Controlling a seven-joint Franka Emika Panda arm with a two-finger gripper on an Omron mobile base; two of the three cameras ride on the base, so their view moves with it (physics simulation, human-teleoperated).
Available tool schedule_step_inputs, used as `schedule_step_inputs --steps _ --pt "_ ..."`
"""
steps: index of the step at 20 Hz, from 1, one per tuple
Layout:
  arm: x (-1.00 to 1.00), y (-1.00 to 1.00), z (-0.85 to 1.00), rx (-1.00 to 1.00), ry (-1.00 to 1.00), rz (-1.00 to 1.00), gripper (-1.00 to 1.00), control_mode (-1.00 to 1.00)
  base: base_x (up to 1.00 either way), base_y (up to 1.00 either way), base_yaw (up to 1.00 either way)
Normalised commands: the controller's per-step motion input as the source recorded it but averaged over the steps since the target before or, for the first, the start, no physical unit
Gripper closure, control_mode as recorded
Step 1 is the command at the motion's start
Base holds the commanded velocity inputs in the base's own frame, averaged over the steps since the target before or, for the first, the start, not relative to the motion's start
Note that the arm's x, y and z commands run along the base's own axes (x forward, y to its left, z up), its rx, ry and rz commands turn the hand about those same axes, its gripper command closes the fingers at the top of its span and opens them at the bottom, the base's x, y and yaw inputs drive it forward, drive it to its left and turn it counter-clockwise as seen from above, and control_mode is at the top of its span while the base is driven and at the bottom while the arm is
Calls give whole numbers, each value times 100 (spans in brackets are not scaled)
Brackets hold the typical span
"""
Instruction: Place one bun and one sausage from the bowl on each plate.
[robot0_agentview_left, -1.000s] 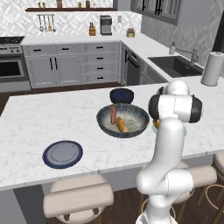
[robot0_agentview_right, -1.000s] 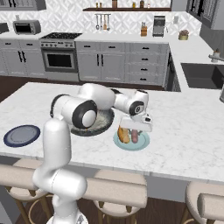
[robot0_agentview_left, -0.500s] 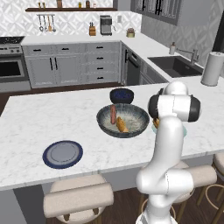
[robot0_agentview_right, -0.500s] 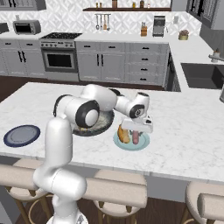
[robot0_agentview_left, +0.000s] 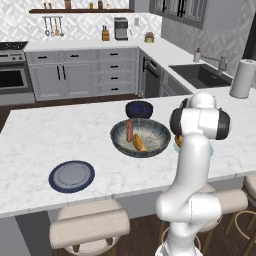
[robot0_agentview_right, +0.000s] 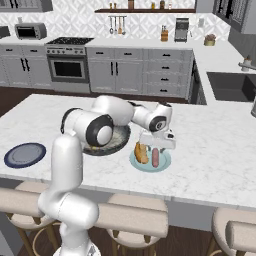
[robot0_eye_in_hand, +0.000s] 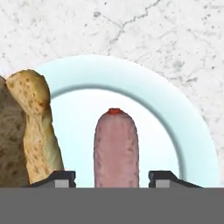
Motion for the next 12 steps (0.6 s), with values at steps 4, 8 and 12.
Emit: schedule_step_inputs --steps 4,8,12 --pt "0 19 83 -1 0 -5 -100 -100 0 0 0" --pt "0 74 73 -1 4 -1 -100 -100 0 0 0" --pt "-2 76 39 0 3 0 -100 -100 0 0 0"
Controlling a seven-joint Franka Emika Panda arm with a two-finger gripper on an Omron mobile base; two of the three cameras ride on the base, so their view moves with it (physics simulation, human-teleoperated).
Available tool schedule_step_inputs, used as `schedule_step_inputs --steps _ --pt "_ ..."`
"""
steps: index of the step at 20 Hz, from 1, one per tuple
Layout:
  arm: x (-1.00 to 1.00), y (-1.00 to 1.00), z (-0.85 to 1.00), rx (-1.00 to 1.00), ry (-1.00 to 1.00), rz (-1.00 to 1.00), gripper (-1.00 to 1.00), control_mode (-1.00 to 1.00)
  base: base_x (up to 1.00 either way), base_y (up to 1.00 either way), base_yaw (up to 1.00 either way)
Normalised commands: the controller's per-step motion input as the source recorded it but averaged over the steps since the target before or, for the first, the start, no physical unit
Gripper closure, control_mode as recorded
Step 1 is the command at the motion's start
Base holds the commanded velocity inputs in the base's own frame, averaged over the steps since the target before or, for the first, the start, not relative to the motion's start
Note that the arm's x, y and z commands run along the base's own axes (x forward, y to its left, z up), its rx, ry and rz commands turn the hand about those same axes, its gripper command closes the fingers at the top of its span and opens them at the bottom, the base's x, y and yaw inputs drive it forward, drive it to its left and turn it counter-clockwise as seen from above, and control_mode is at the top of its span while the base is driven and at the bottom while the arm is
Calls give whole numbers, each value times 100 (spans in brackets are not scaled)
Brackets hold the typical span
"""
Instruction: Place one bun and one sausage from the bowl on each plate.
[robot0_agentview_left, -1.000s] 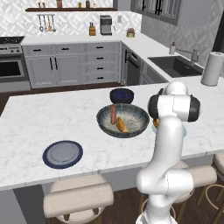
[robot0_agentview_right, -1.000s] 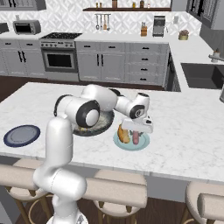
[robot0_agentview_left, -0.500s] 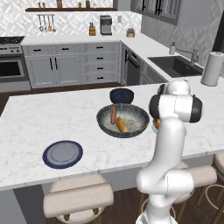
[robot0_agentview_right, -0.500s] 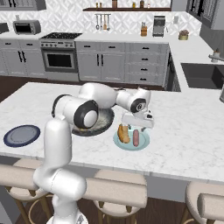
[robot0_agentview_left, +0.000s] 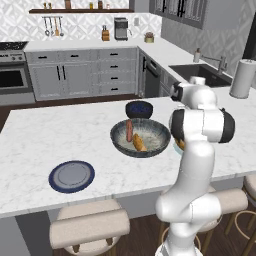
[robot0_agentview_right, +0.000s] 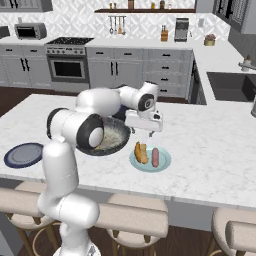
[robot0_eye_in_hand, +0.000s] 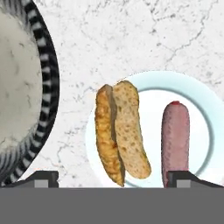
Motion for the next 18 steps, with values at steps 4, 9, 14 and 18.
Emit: schedule_step_inputs --steps 4,9,14,18 --pt "0 84 21 0 7 0 -100 -100 0 0 0" --pt "0 84 20 0 7 0 -100 -100 0 0 0" --pt "6 88 3 0 6 0 -100 -100 0 0 0" --pt "39 77 -12 0 2 0 -100 -100 0 0 0"
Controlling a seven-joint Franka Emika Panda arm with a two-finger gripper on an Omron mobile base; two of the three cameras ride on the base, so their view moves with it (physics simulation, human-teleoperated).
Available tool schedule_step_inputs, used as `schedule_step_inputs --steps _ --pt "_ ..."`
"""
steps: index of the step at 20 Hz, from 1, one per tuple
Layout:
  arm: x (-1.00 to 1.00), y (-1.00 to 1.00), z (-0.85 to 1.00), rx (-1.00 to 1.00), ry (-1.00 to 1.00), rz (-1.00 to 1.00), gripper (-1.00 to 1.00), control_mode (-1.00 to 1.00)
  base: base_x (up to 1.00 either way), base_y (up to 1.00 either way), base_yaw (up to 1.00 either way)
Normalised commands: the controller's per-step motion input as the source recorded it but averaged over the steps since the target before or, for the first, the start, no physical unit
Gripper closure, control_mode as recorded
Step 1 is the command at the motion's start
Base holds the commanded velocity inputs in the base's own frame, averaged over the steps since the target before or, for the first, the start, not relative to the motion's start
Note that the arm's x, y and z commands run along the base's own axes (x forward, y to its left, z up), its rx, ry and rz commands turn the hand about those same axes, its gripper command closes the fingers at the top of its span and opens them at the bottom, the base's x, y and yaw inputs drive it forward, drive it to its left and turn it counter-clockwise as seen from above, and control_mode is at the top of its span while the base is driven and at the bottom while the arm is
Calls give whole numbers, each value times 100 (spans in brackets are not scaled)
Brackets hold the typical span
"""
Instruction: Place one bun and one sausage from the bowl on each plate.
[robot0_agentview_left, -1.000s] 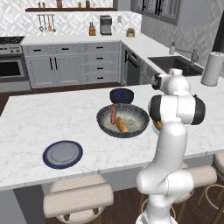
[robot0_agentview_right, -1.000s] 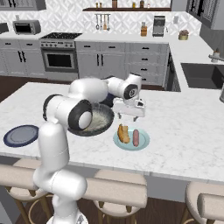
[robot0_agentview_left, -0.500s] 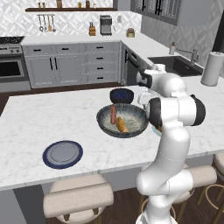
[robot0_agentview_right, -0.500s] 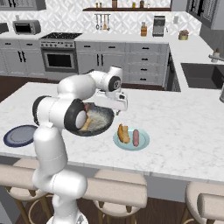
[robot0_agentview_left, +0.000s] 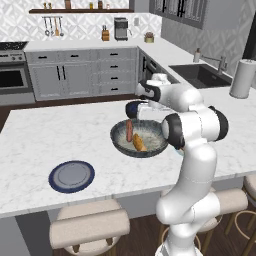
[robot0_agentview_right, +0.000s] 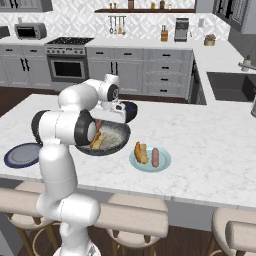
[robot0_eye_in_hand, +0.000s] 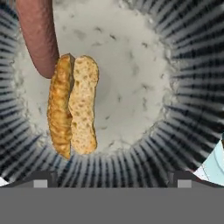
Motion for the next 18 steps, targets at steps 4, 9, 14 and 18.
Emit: schedule_step_inputs --steps 4,9,14,18 --pt "45 71 -28 4 11 0 -100 -100 0 0 0" --pt "43 49 -34 4 5 1 -100 -100 0 0 0" --pt "6 1 -32 3 1 0 -100 -100 0 0 0" --pt "-11 -2 -44 1 0 0 -100 -100 0 0 0"
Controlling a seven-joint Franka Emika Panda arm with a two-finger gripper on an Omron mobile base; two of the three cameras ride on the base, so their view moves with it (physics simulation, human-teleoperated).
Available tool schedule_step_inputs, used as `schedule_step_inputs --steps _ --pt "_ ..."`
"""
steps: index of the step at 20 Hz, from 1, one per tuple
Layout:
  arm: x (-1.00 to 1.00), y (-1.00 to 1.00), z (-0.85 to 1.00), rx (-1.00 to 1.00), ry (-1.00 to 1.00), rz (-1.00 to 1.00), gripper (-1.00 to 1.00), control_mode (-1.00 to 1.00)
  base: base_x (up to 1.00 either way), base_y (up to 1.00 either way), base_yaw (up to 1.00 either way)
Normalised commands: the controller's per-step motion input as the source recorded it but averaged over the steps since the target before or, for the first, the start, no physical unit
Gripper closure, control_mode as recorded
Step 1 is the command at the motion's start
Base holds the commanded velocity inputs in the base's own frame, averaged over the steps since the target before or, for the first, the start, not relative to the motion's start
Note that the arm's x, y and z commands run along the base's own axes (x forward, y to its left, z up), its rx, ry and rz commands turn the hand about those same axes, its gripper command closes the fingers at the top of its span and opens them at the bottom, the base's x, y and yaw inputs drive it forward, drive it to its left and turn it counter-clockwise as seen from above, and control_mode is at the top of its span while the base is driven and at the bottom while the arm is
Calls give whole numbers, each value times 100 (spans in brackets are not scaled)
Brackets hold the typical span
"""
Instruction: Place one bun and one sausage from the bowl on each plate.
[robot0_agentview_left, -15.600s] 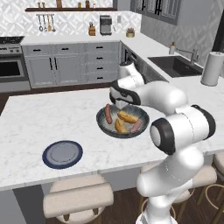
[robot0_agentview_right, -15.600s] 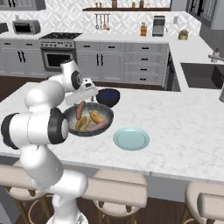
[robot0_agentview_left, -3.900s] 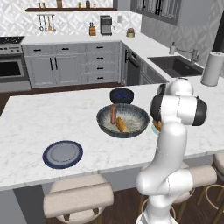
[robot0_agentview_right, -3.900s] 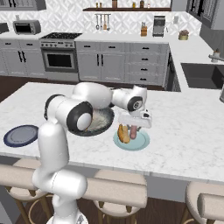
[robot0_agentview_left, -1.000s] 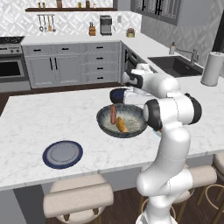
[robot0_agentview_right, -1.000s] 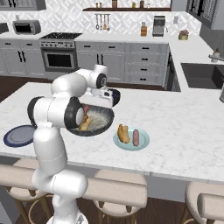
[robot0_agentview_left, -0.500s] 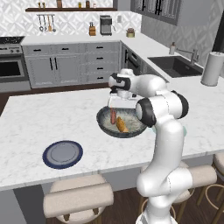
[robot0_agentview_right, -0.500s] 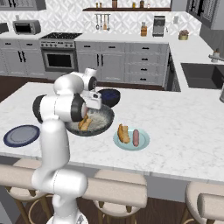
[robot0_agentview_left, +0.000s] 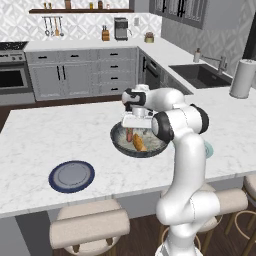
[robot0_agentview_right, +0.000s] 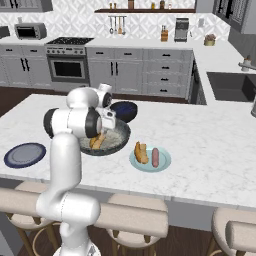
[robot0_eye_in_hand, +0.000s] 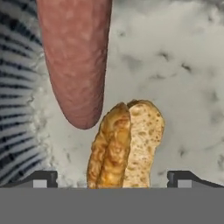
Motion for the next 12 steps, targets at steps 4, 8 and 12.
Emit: schedule_step_inputs --steps 4,8,12 --pt "-21 0 -45 0 0 0 -100 -100 0 0 0" --pt "-17 2 -10 0 -3 0 -100 -100 0 0 0" --pt "-30 1 -1 0 -7 0 -100 -100 0 0 0"
